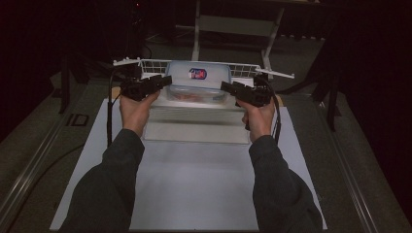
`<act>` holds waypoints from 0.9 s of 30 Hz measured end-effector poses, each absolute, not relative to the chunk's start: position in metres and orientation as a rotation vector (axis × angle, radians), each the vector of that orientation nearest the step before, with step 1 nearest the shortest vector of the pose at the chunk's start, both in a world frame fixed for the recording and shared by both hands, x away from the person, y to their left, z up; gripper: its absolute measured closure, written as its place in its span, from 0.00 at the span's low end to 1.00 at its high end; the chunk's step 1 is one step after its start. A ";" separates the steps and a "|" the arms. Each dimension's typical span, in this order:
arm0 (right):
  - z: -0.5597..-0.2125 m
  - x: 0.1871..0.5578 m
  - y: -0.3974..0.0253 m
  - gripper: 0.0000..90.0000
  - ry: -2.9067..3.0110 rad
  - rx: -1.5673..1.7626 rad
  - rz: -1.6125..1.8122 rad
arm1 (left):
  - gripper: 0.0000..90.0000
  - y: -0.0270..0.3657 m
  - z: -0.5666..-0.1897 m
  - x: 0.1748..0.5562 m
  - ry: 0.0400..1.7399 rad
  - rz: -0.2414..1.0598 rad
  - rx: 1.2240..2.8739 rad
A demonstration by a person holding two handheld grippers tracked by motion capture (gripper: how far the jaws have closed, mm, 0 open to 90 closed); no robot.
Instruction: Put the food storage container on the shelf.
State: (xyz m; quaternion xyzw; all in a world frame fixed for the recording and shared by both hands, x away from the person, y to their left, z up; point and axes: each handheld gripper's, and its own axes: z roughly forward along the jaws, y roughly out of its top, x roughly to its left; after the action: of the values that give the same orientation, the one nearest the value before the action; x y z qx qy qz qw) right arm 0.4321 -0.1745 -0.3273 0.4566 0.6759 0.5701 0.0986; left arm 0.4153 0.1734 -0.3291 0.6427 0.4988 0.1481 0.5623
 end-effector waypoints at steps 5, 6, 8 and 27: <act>-0.323 0.422 -0.181 0.43 1.967 1.292 1.605 | 0.54 0.175 -0.326 0.404 1.138 0.411 1.546; -0.321 0.420 -0.183 0.44 1.975 1.273 1.594 | 0.54 0.176 -0.324 0.401 1.127 0.425 1.557; -0.318 0.414 -0.186 0.44 2.001 1.231 1.552 | 0.54 0.180 -0.320 0.394 1.109 0.448 1.567; -0.332 0.314 -0.220 0.37 2.141 0.900 1.420 | 0.47 0.218 -0.337 0.291 0.899 0.624 1.729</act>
State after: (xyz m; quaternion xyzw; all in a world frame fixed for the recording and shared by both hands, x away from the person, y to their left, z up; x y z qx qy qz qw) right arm 0.3143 -0.2201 -0.3320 0.3234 0.7692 0.5103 0.2083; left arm 0.2912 0.2176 -0.3369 0.7213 0.3753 0.2602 0.5207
